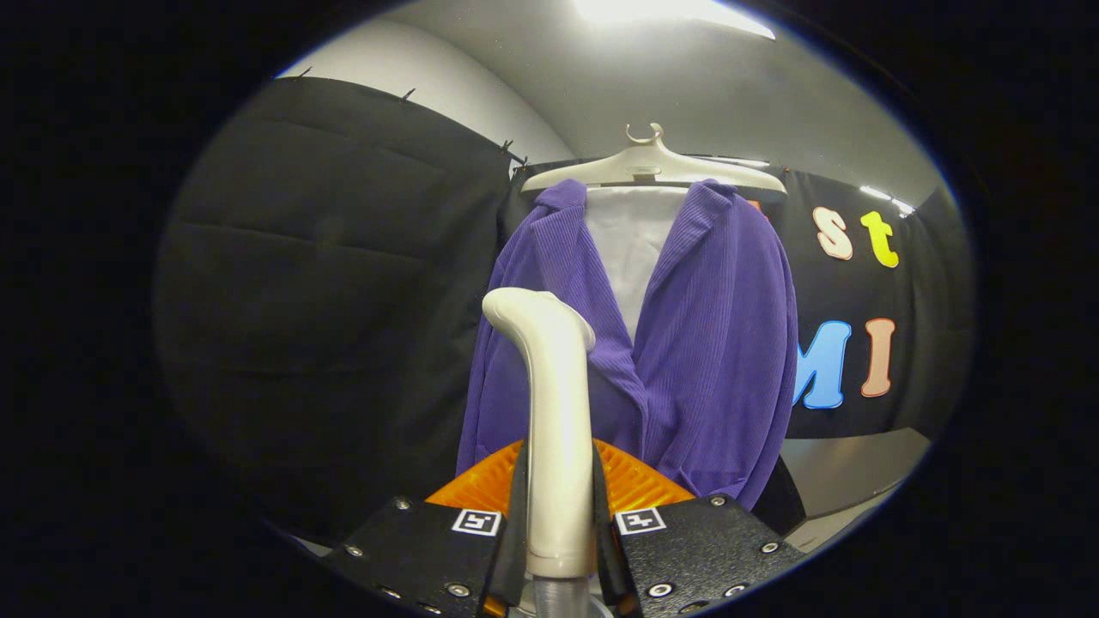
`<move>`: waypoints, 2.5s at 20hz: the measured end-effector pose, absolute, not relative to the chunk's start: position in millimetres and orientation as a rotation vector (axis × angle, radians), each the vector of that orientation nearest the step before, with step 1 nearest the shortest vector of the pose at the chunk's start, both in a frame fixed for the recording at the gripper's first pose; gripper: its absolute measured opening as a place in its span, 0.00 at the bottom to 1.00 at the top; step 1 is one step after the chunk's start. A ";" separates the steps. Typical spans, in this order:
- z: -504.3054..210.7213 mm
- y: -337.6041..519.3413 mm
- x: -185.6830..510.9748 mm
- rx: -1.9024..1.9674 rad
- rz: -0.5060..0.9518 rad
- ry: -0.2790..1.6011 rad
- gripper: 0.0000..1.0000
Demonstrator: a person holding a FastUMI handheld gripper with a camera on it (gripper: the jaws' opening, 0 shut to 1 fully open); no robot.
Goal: Iron the clothes twice with a garment steamer, once on the left side and once on the right side.
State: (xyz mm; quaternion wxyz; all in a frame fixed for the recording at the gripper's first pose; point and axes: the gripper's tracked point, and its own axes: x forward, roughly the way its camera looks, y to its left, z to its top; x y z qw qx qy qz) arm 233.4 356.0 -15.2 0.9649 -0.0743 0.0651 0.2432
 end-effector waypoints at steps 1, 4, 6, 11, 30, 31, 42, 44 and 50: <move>-20.0 354.2 230.9 -0.157 0.492 0.135 0.34; -41.6 353.8 224.4 -0.164 0.512 0.180 0.34; -52.4 352.0 223.4 -0.173 0.519 0.208 0.34; -93.9 332.0 194.2 -0.197 0.514 0.266 0.34; -208.8 303.9 150.1 -0.274 0.512 0.495 0.34; -212.6 300.7 148.8 -0.273 0.513 0.512 0.34; -271.5 286.7 105.3 -0.264 0.514 0.640 0.34; -272.8 283.2 97.5 -0.239 0.508 0.657 0.34; -233.7 259.7 92.2 -0.158 0.457 0.583 0.34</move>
